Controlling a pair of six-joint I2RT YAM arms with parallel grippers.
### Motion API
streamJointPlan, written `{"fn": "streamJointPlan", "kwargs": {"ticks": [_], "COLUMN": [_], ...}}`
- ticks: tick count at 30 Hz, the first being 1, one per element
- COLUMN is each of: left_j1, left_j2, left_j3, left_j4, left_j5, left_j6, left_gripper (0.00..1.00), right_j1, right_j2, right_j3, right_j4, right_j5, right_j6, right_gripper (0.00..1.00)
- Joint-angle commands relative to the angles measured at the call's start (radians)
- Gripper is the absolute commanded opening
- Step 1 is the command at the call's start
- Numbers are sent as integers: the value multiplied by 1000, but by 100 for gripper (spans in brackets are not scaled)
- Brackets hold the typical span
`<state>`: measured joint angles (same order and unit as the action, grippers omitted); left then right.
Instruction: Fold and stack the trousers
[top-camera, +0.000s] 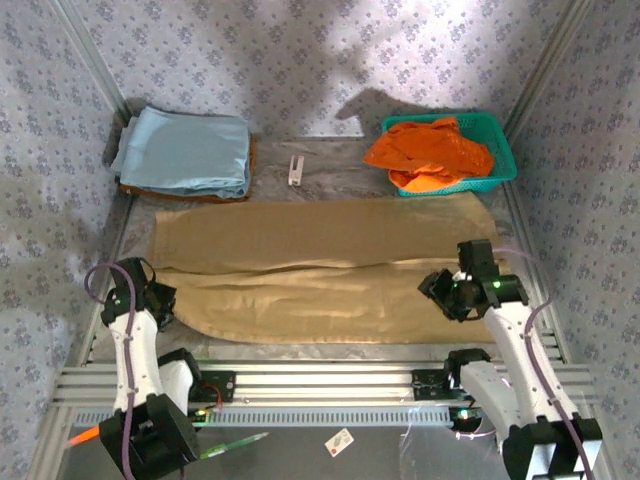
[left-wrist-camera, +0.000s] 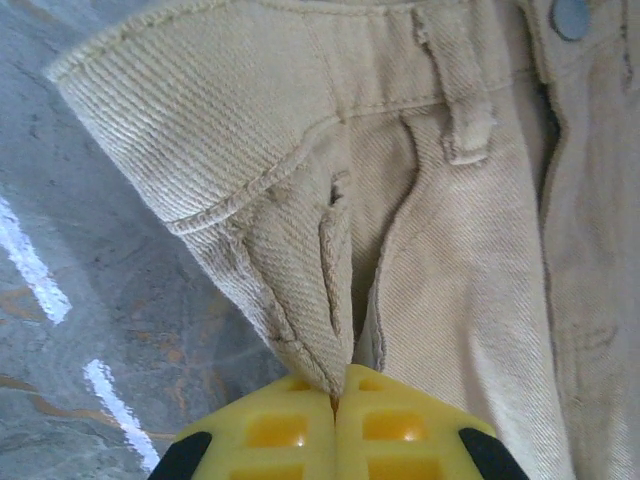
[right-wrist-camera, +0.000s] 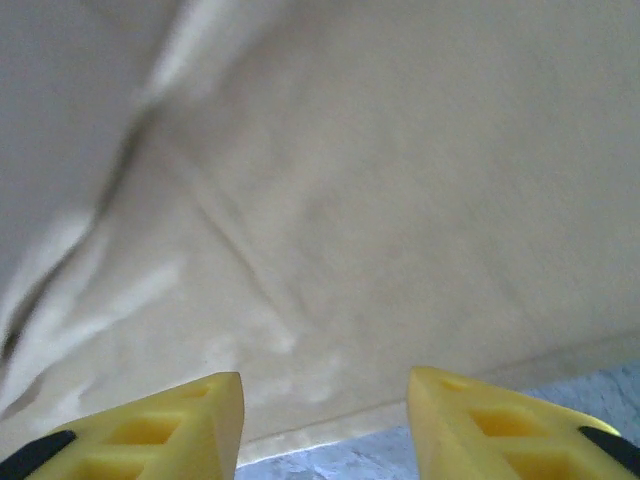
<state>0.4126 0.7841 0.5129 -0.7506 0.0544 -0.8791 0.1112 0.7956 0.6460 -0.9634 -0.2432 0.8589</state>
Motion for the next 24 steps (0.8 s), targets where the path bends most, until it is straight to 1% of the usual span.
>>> {"fn": "streamJointPlan", "kwargs": {"ticks": [1, 4, 5, 6, 9, 12, 16, 18, 21, 24], "left_j1": [6, 6, 6, 6, 6, 6, 6, 6, 6, 6], "left_j2": [-25, -35, -42, -50, -75, -91, -94, -101, -111, -124], "left_j3": [3, 9, 14, 19, 24, 24, 27, 12, -3, -3], "left_j4": [12, 9, 5, 0, -11, -13, -5, 11, 20, 11], "left_j5": [71, 91, 91, 88, 93, 110, 120, 127, 139, 141], "left_j6": [8, 12, 19, 22, 21, 14, 21, 25, 23, 26], "left_gripper": [0, 0, 0, 0, 0, 0, 0, 0, 0, 0], "right_j1": [79, 151, 172, 192, 250, 296, 378, 434, 484, 511], "right_j2": [-41, -73, -82, -89, -83, -50, 5, 31, 49, 56], "right_j3": [-66, -104, -116, -126, -141, -163, -212, -212, -218, -239], "right_j4": [-75, -104, -118, -122, -106, -59, 63, 59, 54, 73], "right_j5": [104, 183, 208, 222, 242, 223, 177, 195, 216, 226], "right_j6": [215, 385, 473, 560, 734, 831, 903, 941, 982, 1015], "right_gripper": [46, 46, 46, 46, 47, 49, 50, 52, 52, 52]}}
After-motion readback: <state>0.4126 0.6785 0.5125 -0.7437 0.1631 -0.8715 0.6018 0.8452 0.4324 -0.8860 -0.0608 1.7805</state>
